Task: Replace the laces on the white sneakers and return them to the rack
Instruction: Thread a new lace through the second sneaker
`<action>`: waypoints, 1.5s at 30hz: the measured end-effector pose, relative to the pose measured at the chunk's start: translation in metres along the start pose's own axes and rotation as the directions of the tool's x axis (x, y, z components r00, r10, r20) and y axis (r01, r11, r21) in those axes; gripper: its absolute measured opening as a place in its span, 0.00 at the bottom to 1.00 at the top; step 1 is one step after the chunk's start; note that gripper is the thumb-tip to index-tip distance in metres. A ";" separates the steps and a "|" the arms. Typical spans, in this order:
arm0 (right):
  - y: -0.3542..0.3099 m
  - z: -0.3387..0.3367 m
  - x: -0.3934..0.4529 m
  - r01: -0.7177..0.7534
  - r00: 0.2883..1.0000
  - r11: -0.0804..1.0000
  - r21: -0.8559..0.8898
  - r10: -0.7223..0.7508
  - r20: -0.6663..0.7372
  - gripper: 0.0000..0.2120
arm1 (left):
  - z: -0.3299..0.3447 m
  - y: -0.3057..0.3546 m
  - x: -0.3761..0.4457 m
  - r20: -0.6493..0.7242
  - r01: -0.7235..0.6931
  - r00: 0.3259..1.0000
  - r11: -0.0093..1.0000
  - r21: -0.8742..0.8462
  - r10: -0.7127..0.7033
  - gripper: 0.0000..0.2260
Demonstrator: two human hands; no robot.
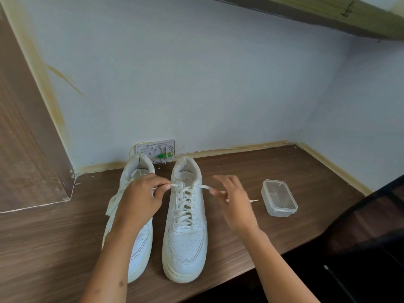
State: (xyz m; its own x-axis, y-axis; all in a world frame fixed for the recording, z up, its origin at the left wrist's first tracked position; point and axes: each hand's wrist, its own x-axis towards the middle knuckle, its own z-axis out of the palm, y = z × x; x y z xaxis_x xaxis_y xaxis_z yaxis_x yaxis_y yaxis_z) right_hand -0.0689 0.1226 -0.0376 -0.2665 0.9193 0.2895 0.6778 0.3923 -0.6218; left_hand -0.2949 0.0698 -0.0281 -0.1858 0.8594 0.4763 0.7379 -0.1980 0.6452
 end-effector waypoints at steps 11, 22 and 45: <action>-0.016 -0.012 0.003 -0.161 0.976 0.987 0.009 0.158 0.148 0.08 | -0.013 0.014 -0.004 0.109 0.190 0.975 0.980 0.059 -0.195 0.05; -0.065 -0.040 -0.032 -0.212 0.783 0.884 0.416 -0.101 0.614 0.09 | -0.030 0.055 -0.040 0.625 0.706 0.705 0.416 -0.573 -0.335 0.11; -0.064 -0.004 -0.010 -0.129 0.904 0.913 0.386 -0.052 0.424 0.08 | -0.007 0.022 -0.035 0.105 0.045 0.994 0.966 -0.253 -0.019 0.11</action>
State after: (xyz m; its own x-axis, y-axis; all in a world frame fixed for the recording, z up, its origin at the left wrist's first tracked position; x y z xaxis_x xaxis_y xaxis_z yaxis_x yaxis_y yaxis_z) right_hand -0.1073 0.0882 0.0025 -0.5664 0.8240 -0.0144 0.3890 0.2519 -0.8861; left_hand -0.2766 0.0317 -0.0259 -0.1307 0.9079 0.3983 0.5408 -0.2715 0.7962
